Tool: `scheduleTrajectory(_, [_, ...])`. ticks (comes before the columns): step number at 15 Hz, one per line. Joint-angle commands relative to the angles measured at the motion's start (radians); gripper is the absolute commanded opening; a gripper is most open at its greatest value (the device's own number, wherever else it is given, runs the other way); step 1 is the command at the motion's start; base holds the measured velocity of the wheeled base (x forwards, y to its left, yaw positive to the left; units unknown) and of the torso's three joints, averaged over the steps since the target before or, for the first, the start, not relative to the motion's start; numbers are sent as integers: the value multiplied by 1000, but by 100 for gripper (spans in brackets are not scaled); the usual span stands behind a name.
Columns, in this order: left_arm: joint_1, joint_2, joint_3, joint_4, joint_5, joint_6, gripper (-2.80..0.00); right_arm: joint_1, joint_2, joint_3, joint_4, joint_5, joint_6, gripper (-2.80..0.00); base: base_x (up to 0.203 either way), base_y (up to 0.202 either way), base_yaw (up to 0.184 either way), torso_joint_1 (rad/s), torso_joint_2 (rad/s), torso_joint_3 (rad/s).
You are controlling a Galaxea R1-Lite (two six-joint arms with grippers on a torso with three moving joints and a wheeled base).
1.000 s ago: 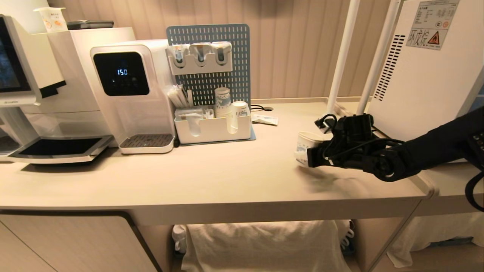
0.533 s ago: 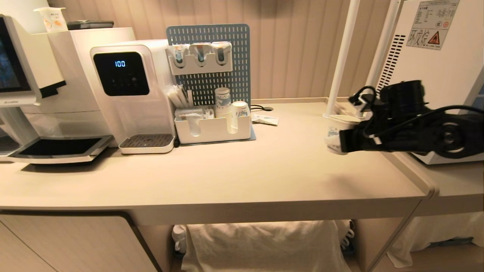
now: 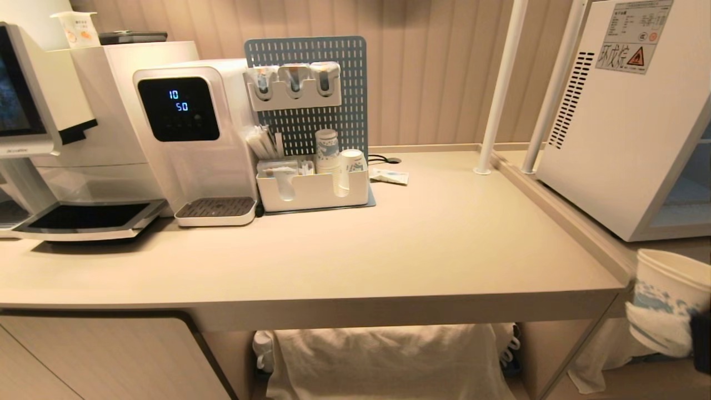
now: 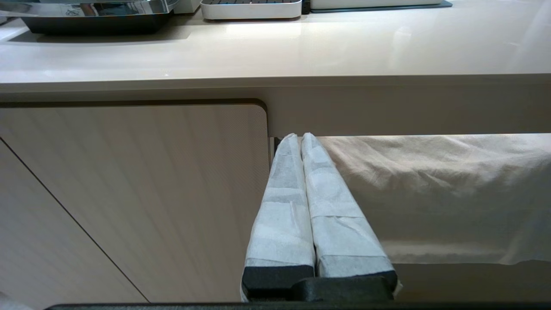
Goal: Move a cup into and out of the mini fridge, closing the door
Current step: Put the paper cup in the freezer
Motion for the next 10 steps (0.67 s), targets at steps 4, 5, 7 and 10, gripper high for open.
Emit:
scheduleTrajectory(4, [0,1,0,0,0,0,-280,-38,-688,414,-26,-20,-7,-280,0,0,0,0,0,0])
scheduleTrajectory(5, [0,1,0,0,0,0,-280,-45,-751,456,-37,-25,-11,-280,0,0,0,0,0,0])
scheduleTrajectory(7, [0,1,0,0,0,0,-280,-68,-877,487,-57,-31,-33,-280,0,0,0,0,0,0])
scheduleTrajectory(10, [0,1,0,0,0,0,-280,-81,-1001,519,-106,-38,-12,-280,0,0,0,0,0,0])
